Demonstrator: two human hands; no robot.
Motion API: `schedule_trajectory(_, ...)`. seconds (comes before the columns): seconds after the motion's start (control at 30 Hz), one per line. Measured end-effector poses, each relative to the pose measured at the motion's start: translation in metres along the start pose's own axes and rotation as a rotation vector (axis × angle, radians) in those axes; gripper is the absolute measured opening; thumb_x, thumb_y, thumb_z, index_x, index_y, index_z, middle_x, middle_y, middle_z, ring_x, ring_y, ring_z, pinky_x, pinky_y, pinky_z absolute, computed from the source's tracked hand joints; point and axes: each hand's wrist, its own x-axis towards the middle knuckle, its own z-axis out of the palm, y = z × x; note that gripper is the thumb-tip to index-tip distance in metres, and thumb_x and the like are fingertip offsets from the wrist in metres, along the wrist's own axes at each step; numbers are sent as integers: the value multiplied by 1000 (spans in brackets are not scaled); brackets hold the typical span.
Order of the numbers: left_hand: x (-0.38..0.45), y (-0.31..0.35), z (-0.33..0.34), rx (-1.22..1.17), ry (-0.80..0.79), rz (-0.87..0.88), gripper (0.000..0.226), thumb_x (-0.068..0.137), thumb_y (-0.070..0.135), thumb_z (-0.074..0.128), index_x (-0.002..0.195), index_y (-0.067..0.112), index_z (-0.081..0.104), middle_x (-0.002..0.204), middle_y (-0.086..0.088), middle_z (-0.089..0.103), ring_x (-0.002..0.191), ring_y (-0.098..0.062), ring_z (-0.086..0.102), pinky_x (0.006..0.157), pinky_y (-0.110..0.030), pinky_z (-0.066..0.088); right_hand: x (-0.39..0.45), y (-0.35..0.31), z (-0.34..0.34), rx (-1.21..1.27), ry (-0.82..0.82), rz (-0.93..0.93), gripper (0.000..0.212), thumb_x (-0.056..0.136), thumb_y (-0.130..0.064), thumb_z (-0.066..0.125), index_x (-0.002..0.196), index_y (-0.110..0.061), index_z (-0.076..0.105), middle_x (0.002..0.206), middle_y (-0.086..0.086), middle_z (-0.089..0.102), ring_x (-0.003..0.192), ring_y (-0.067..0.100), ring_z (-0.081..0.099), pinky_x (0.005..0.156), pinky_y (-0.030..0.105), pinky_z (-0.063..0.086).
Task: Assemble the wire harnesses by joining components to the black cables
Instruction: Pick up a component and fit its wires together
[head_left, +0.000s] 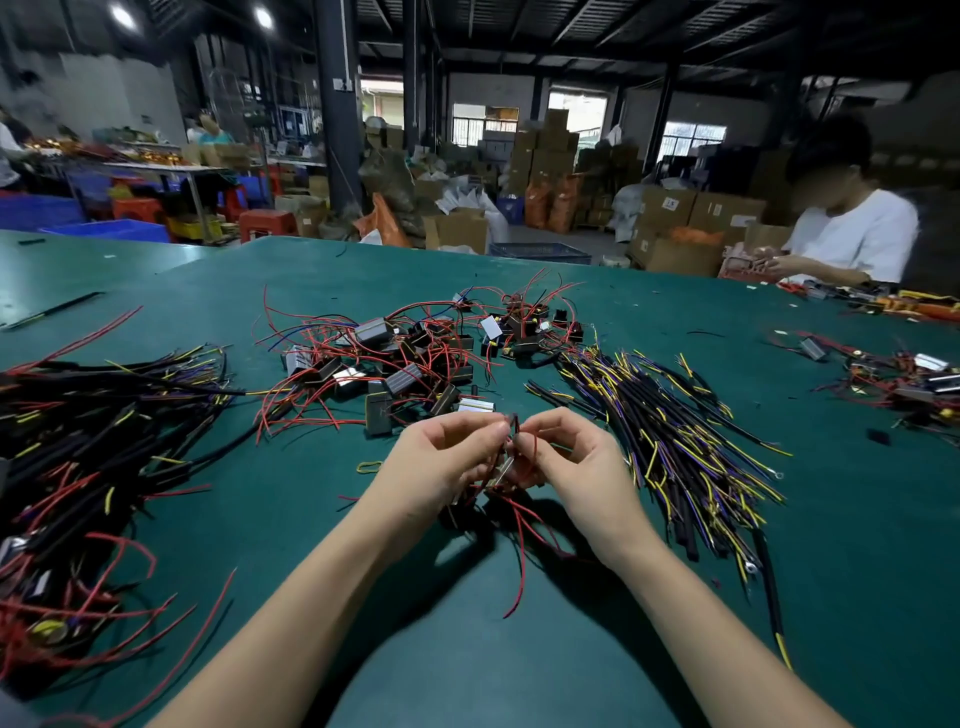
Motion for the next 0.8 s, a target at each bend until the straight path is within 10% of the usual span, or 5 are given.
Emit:
schedule_trajectory(0.47, 2, -9, 5, -109, 168, -17, 5, 88, 9, 63, 87, 5, 64, 69, -3, 68, 65, -11, 67, 60, -25, 57, -6, 0, -2, -162, -60, -156, 35, 89, 1, 61, 100, -31, 71, 90, -8, 69, 80, 6, 63, 68, 17, 47)
schedule_trajectory(0.8, 0, 0, -3, 13, 271, 213, 27, 69, 33, 71, 82, 11, 64, 98, -9, 74, 96, -18, 67, 91, -32, 50, -5, -12, -16, -105, -143, -65, 19, 75, -5, 50, 70, -9, 68, 87, 8, 72, 83, 12, 62, 72, 20, 46)
